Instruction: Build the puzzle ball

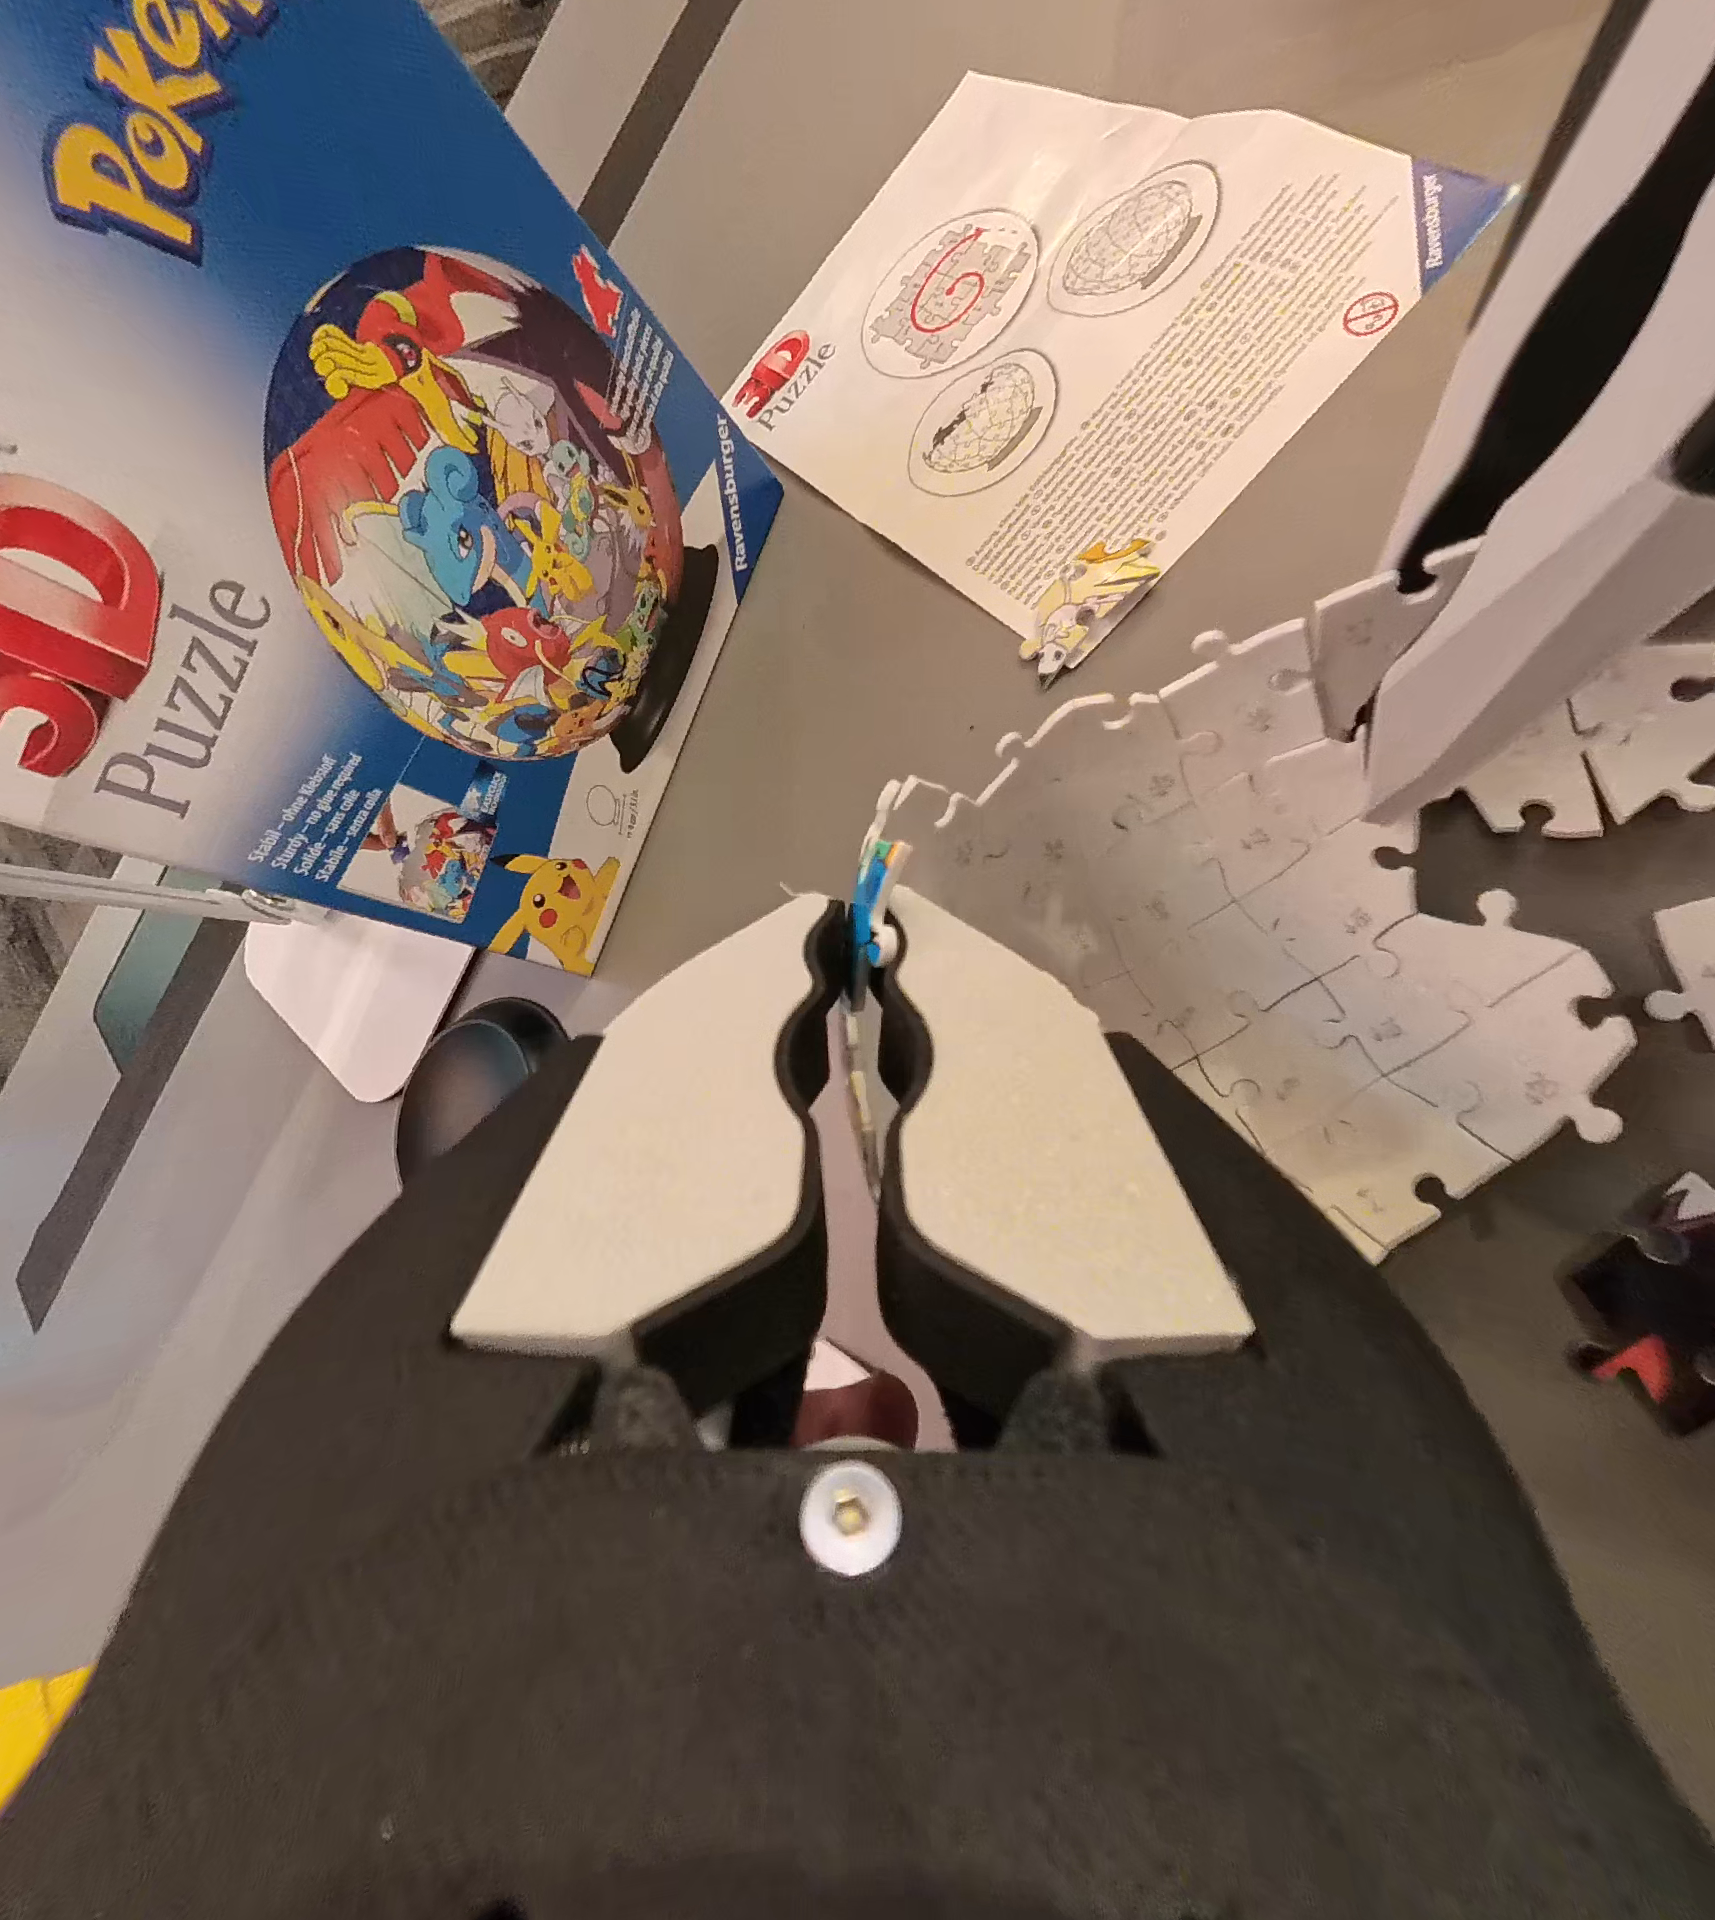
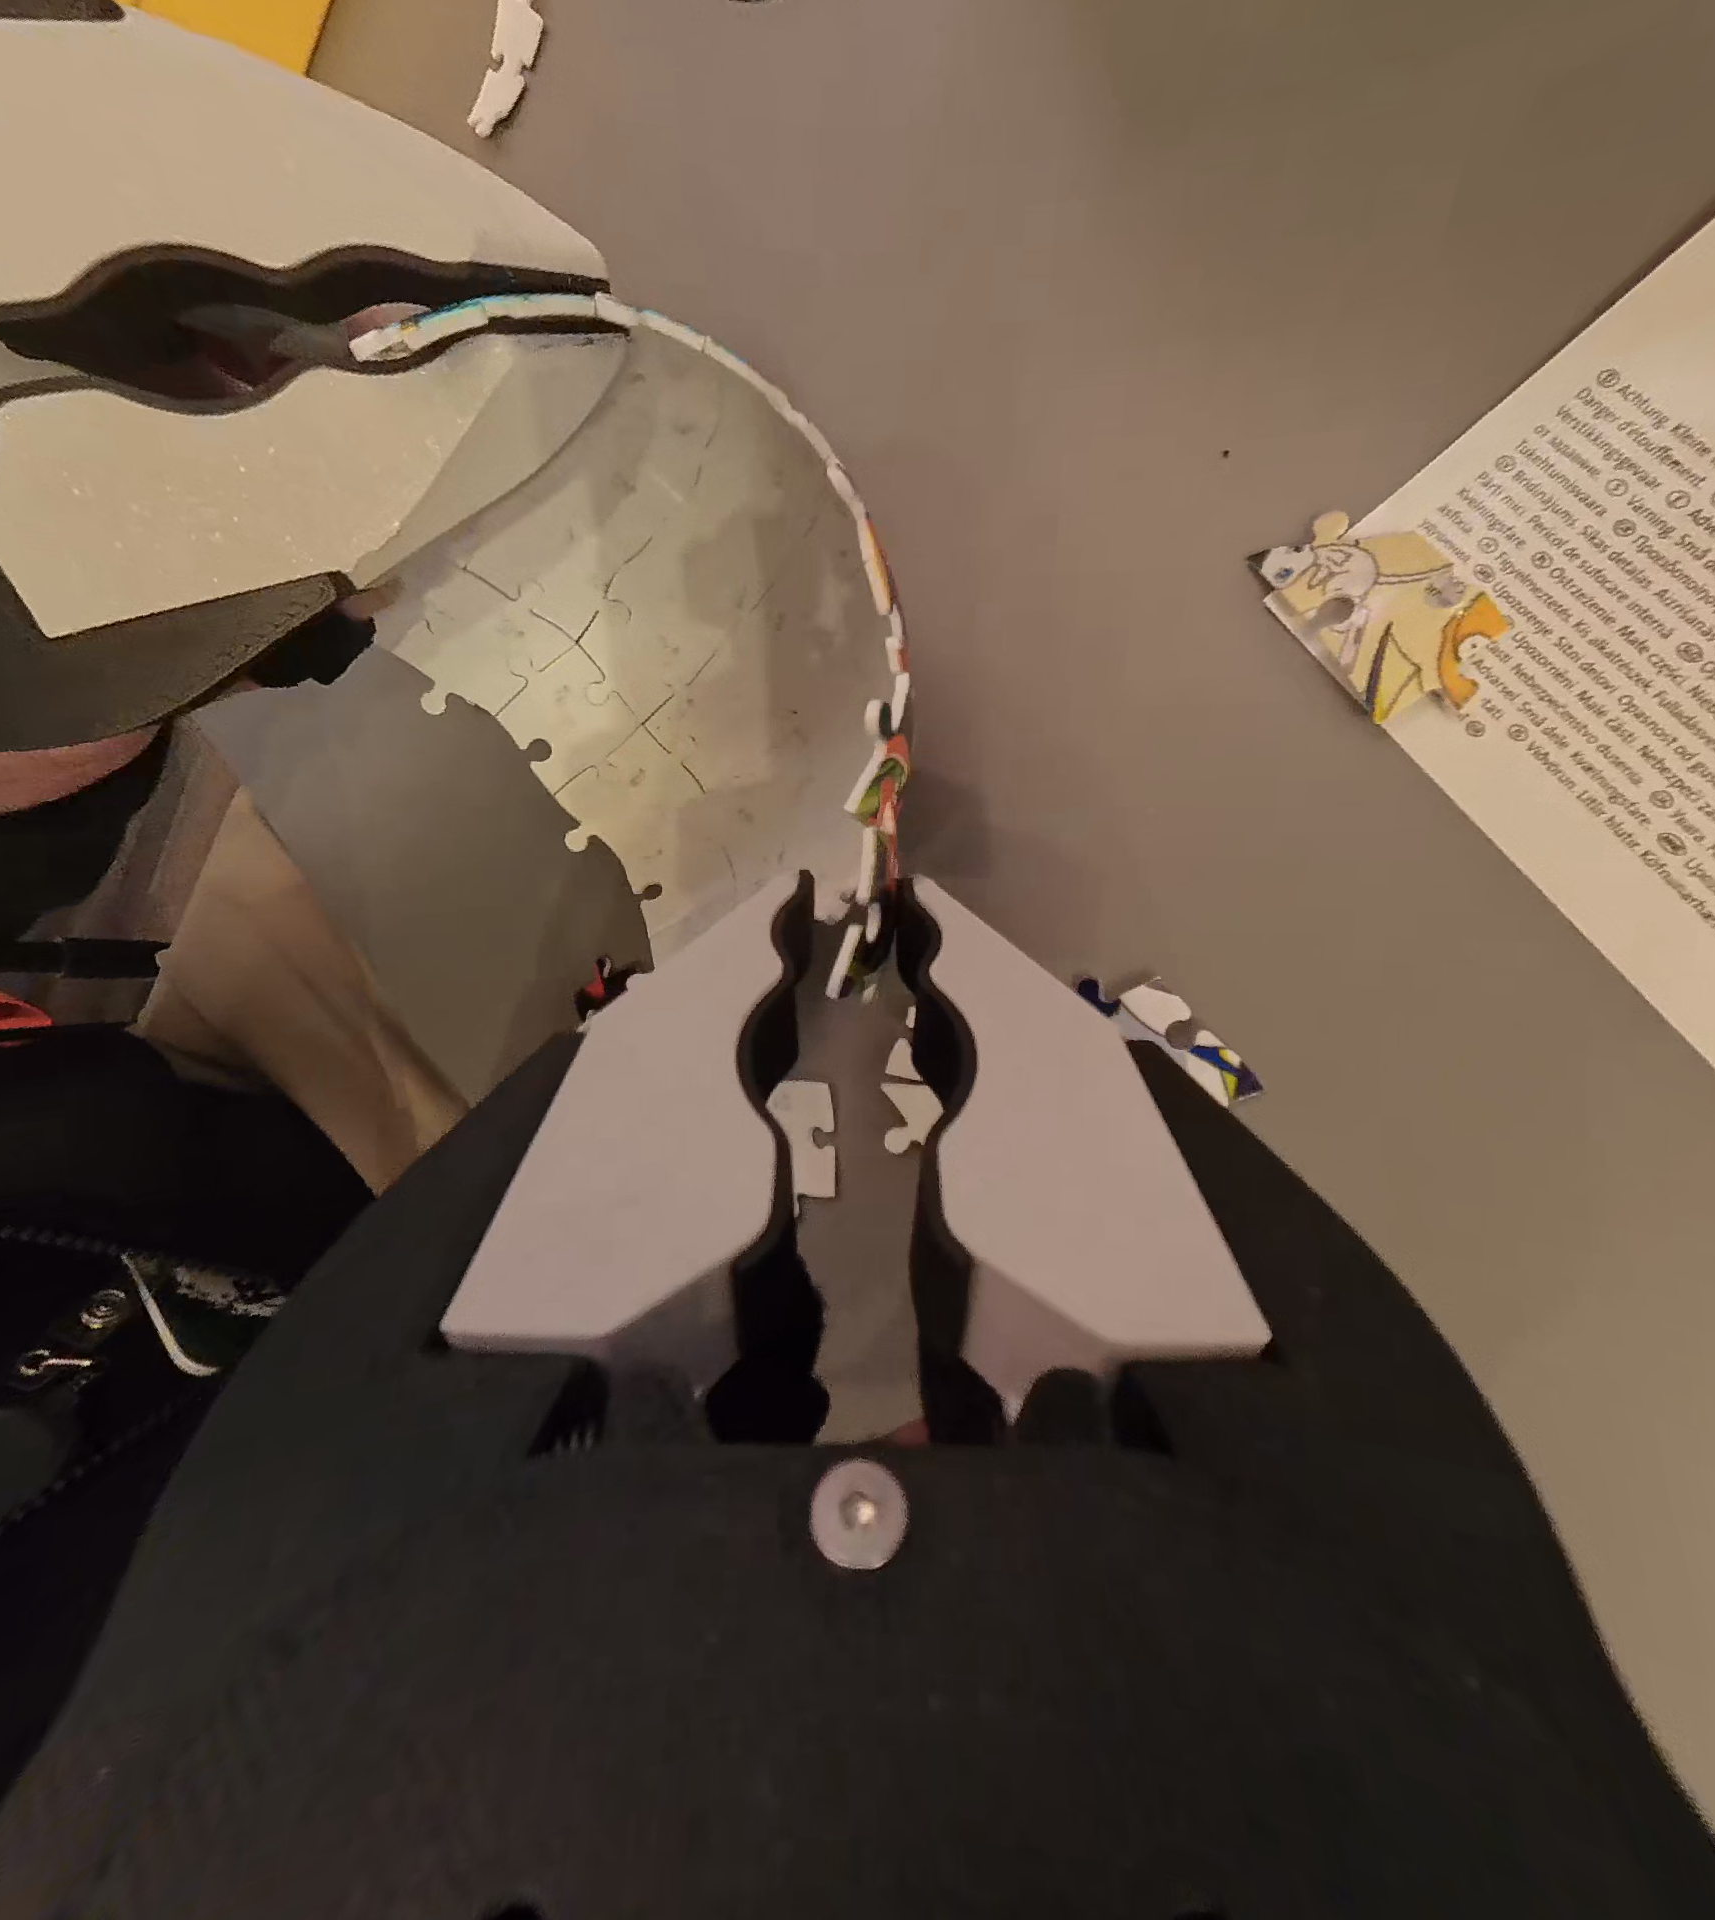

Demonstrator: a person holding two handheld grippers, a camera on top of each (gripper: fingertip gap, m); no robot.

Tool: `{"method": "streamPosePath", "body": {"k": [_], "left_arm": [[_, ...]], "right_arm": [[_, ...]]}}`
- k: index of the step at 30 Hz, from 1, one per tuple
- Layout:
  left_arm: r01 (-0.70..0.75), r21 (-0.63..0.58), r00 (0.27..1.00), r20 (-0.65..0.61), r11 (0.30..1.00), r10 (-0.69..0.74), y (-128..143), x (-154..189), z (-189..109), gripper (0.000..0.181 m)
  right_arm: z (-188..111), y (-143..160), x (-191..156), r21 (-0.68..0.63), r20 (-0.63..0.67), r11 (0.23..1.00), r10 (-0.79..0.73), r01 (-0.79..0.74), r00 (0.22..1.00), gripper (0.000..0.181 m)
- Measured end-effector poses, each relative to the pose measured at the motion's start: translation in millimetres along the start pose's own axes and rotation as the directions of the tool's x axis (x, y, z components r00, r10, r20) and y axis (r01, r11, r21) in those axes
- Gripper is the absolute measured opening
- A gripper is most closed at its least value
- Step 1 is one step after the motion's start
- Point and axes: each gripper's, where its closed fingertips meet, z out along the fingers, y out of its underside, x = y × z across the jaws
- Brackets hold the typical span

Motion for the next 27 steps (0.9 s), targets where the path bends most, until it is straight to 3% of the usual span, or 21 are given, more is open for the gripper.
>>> {"method": "streamPosePath", "body": {"k": [19,27], "left_arm": [[0.021,0.007,0.999,0.029,1.000,-0.021,-0.9,-2.6,-1.0,0.003],[0.029,0.014,0.999,0.029,0.999,-0.029,-2.0,-1.0,-1.3,0.003]], "right_arm": [[3.2,-0.2,1.5,0.143,-0.099,0.989,0.041,-0.026,0.994,0.003],[5.2,-4.4,4.2,0.191,-0.105,0.979,0.090,-0.069,0.990,0.008]]}}
